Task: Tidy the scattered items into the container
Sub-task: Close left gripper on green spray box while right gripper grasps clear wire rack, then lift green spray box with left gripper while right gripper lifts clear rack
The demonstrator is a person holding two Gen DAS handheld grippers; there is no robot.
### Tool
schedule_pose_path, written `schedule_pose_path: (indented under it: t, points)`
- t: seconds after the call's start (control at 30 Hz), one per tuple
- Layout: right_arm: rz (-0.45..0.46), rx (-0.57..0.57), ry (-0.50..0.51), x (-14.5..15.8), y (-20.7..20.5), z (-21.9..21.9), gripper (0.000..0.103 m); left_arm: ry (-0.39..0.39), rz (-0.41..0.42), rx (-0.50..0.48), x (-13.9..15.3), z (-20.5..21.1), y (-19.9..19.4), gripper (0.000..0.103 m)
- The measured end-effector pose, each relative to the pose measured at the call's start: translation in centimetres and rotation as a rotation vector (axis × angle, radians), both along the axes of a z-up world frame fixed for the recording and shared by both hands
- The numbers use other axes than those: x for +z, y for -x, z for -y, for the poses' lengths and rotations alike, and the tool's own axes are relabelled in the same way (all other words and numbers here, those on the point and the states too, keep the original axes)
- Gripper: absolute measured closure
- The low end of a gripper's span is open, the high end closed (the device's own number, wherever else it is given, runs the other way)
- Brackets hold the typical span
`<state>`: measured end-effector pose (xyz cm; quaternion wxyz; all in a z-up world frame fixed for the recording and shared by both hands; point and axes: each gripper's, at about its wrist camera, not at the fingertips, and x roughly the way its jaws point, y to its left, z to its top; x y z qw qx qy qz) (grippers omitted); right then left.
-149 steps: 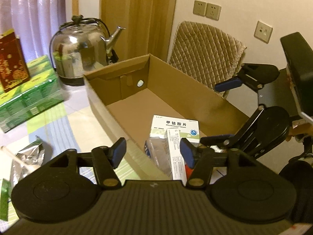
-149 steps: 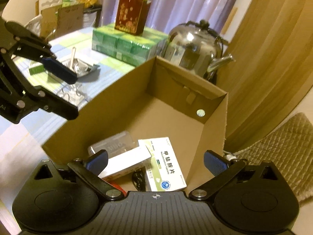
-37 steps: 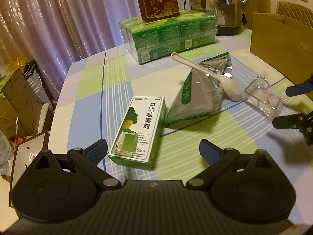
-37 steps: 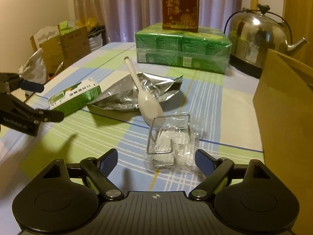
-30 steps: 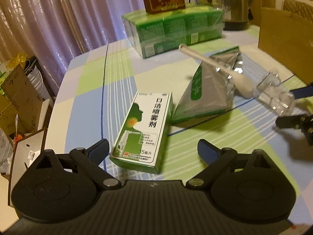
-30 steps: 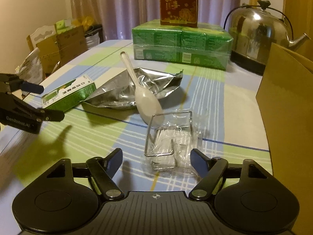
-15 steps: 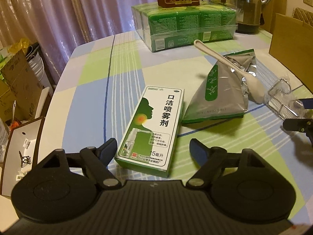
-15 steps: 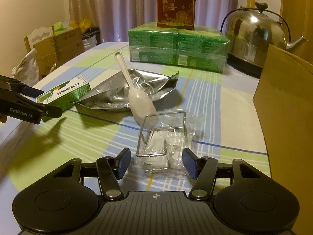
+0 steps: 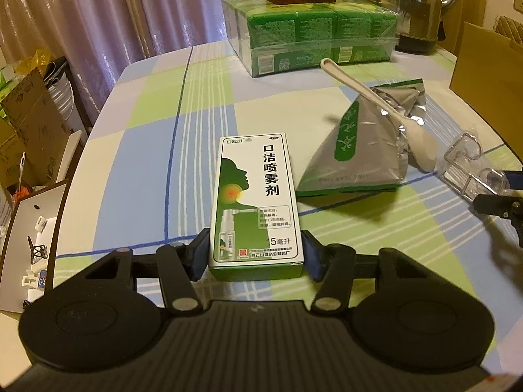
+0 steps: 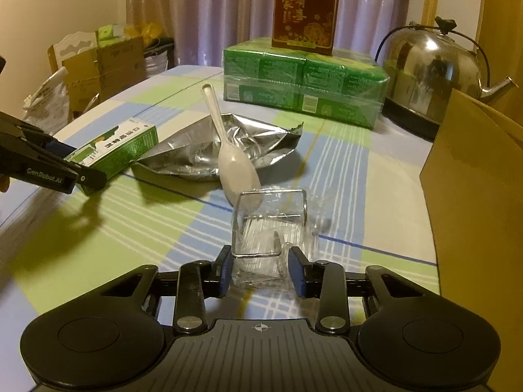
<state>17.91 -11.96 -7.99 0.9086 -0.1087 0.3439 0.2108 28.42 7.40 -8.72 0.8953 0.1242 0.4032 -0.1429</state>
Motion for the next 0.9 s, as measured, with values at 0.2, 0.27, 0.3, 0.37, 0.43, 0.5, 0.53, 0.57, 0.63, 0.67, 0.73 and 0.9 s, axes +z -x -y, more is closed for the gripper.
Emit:
schedule_pose_path:
  t: [0.2, 0.27, 0.3, 0.37, 0.43, 0.5, 0.53, 0.57, 0.63, 0.67, 0.73, 0.9]
  points:
    - [-0.03, 0.013, 0.0, 0.8, 2.5, 0.9, 0.073, 0.03, -0.029, 0.085, 0.3, 0.2, 2.1, 0.052]
    - [-0.045, 0.012, -0.004, 1.1, 3.8, 1.5, 0.073, 0.019, -0.036, 0.091, 0.5, 0.7, 3.4, 0.052]
    - [-0.052, 0.011, -0.005, 1.2, 4.5, 1.8, 0.073, 0.013, -0.038, 0.092, 0.6, 0.8, 4.1, 0.052]
    - [-0.061, 0.008, -0.007, 1.4, 5.8, 2.5, 0.073, 0.018, -0.045, 0.092, 0.7, 1.1, 5.7, 0.052]
    - [-0.068, 0.002, -0.01, 1.7, 7.2, 3.3, 0.073, 0.026, -0.047, 0.088, 0.9, 1.7, 7.8, 0.052]
    - [-0.074, -0.003, -0.012, 1.9, 8.6, 4.2, 0.073, 0.034, -0.05, 0.08, 0.9, 2.4, 10.1, 0.052]
    - [-0.076, -0.005, -0.01, 2.0, 9.3, 4.6, 0.073, 0.037, -0.052, 0.072, 0.9, 2.9, 11.4, 0.052]
    - [-0.077, -0.005, -0.007, 2.1, 10.0, 5.0, 0.073, 0.039, -0.052, 0.063, 0.9, 3.4, 12.7, 0.052]
    - [-0.078, -0.004, 0.002, 2.3, 11.5, 5.7, 0.073, 0.04, -0.052, 0.036, 0.9, 4.5, 15.1, 0.052]
    - [-0.08, -0.007, 0.004, 2.3, 12.2, 6.1, 0.073, 0.041, -0.054, 0.026, 0.9, 5.1, 16.2, 0.052]
    - [-0.084, -0.018, 0.006, 2.5, 13.4, 6.9, 0.073, 0.045, -0.055, 0.001, 0.9, 6.1, 18.2, 0.052]
    - [-0.087, -0.048, 0.008, 2.6, 15.6, 8.1, 0.073, 0.064, -0.06, -0.019, 0.7, 7.4, 20.5, 0.052]
